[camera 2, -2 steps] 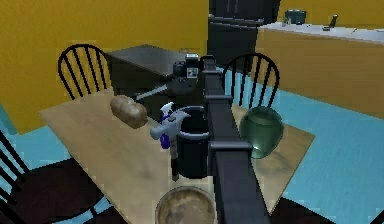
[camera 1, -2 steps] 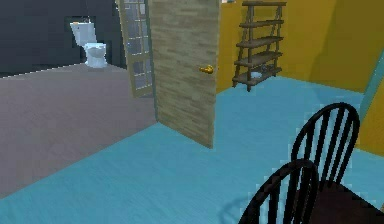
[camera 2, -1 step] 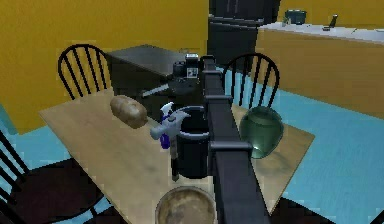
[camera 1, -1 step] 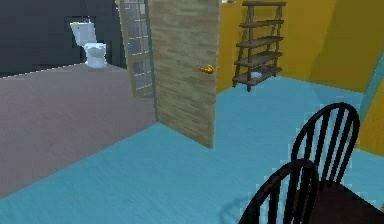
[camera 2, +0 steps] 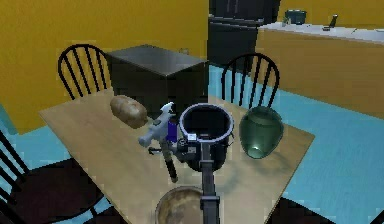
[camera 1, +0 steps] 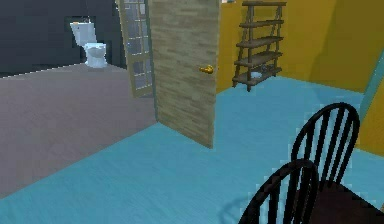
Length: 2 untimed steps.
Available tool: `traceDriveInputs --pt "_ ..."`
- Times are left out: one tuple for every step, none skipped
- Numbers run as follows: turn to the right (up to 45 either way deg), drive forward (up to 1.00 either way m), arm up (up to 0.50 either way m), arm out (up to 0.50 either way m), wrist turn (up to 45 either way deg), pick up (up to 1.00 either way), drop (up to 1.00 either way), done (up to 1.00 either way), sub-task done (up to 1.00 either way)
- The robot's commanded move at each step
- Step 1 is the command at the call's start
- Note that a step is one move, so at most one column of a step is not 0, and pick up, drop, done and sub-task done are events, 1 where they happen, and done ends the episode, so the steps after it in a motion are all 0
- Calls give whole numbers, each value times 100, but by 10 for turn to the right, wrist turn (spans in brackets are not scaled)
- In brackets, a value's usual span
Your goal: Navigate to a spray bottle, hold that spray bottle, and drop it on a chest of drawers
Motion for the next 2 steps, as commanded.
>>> traceDriveInputs --pt "0 0 0 0 0 100 0 0 0" --pt "0 0 10 0 0 0 0 0 0"
